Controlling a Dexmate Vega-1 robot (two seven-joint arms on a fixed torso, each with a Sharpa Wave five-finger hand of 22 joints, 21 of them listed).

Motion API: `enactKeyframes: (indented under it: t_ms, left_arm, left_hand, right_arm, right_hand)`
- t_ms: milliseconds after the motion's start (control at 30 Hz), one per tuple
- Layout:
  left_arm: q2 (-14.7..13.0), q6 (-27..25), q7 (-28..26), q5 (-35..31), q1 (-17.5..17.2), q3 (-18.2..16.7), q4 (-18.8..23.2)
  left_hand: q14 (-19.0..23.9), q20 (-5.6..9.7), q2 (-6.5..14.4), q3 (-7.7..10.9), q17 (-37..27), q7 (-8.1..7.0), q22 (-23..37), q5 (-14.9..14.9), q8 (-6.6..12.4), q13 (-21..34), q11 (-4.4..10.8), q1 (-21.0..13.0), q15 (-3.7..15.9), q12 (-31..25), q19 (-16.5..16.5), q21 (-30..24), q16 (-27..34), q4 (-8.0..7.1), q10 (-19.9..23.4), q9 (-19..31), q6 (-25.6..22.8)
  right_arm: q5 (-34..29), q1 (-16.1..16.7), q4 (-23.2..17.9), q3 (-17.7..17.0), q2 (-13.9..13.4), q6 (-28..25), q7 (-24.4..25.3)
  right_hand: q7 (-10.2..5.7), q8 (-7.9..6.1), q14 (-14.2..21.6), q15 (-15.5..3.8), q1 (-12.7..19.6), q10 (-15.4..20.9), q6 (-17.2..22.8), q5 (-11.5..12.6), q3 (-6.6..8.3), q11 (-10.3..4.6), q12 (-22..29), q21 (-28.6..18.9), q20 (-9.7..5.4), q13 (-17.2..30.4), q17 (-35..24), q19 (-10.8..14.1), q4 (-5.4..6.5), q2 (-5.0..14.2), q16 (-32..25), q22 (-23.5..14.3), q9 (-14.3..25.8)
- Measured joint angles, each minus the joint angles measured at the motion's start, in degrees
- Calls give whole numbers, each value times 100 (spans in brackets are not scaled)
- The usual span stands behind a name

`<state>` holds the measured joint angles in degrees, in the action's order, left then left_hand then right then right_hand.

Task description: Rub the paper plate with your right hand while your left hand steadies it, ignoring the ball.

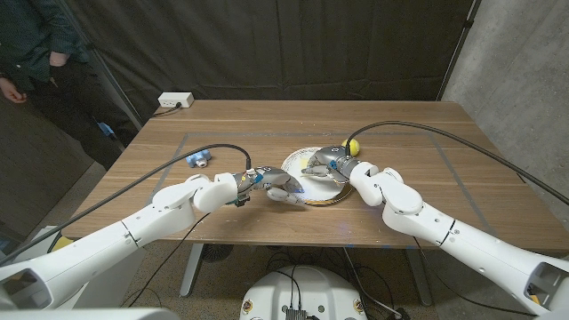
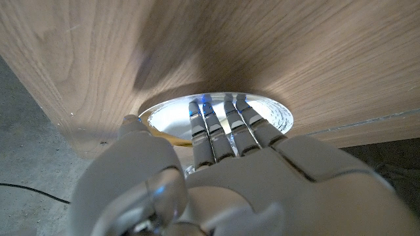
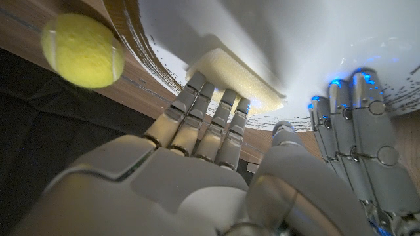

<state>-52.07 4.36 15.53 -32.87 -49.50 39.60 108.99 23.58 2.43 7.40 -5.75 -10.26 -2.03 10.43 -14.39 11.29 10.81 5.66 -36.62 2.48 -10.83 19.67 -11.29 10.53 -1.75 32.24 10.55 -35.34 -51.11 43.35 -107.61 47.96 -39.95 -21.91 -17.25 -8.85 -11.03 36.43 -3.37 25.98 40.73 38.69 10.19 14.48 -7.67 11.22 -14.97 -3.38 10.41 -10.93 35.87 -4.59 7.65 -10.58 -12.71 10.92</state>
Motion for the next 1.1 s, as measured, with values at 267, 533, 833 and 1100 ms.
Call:
enactKeyframes:
  t_ms: [267, 533, 833, 1100]
  left_arm:
    - [-8, -12, -103, 36, -60, -35, 4]
    - [13, -11, -186, 59, -89, -39, -24]
    - [53, -15, -209, 59, -90, -18, -53]
    - [100, 16, -239, 164, -69, -8, -145]
  left_hand:
    - [19, -9, 0, 0, -2, 9, 0, 0, 0, -19, -11, 0, 16, -23, 9, 0, 0, 0, 29, 0, -9]
    - [18, 22, 0, 0, -2, 9, -2, 0, 1, -20, -11, 0, 16, -25, 39, -45, -1, 0, 29, 0, -9]
    - [16, 22, 0, -24, 3, 10, -19, 0, 3, -20, -11, 0, 17, -26, 37, -23, -19, -24, 29, 4, 34]
    - [15, 2, 0, -24, -3, 22, -16, 0, 3, -16, -37, 0, 17, -48, 14, -15, -22, -24, 4, 8, 48]
  right_arm:
    - [1, -291, 318, 177, 139, 5, -39]
    - [-24, -390, 378, 275, 122, -148, -41]
    - [-133, -322, 271, 265, -27, -527, -139]
    - [-225, -3, -117, 100, -392, -908, -233]
  right_hand:
    - [86, 49, -35, -10, -46, -94, -190, 0, 16, 8, -6, 20, 0, 1, -16, 0, 16, 45, 0, -2, 1]
    - [158, 75, -205, 20, -76, -368, -486, 0, 72, 19, -67, 21, 20, 1, -11, -84, 23, 76, 2, 3, -4]
    - [177, 100, -255, 10, -98, -409, -508, 0, 71, 38, -69, 21, 11, -9, -16, -113, 24, 98, 22, 5, -15]
    - [156, -5, -75, -3, -98, -213, -314, 0, 103, 41, 31, 15, 15, -16, -13, -32, 56, 98, -54, 6, -11]
